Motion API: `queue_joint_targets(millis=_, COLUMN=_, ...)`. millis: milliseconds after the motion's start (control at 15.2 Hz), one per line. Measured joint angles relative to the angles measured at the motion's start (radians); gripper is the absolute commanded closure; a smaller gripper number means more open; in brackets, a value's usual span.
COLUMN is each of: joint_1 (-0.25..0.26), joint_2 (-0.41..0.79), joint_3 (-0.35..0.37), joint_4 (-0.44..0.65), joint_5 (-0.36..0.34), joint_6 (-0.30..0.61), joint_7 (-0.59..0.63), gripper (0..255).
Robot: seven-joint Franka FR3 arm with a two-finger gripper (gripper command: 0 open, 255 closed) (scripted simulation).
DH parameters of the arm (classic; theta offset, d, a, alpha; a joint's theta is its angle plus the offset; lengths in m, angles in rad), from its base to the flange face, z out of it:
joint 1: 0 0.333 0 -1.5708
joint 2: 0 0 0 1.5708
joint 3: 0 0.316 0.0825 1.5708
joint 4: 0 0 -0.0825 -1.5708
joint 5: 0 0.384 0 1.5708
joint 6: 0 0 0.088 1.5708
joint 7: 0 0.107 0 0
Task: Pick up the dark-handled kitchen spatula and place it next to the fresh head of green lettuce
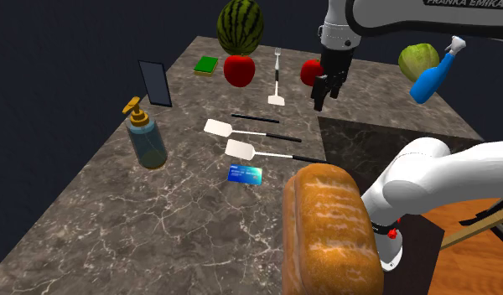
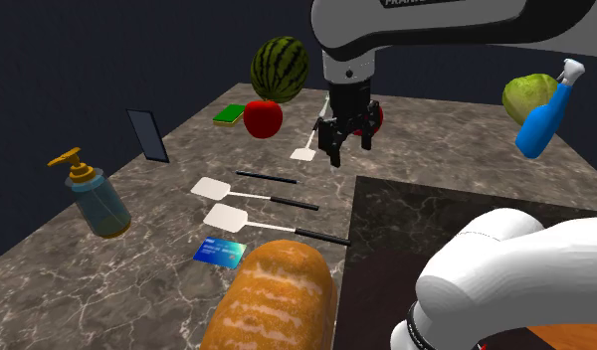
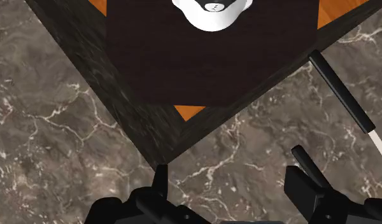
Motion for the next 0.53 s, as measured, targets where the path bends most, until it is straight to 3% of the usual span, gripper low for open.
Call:
queue_joint_targets(millis=198, joint_1=-0.013, joint_2=0.035, joint_3=0.012, joint_4=0.011, joint_5=0.011, joint_6=0.033, joint_7=0.048, gripper=0)
queue_joint_targets(millis=528, joint_1=-0.068, joint_2=0.192, joint_3=0.043, joint_4=0.086, joint_5=0.033, joint_6=0.157, joint_7=0.225, gripper=0)
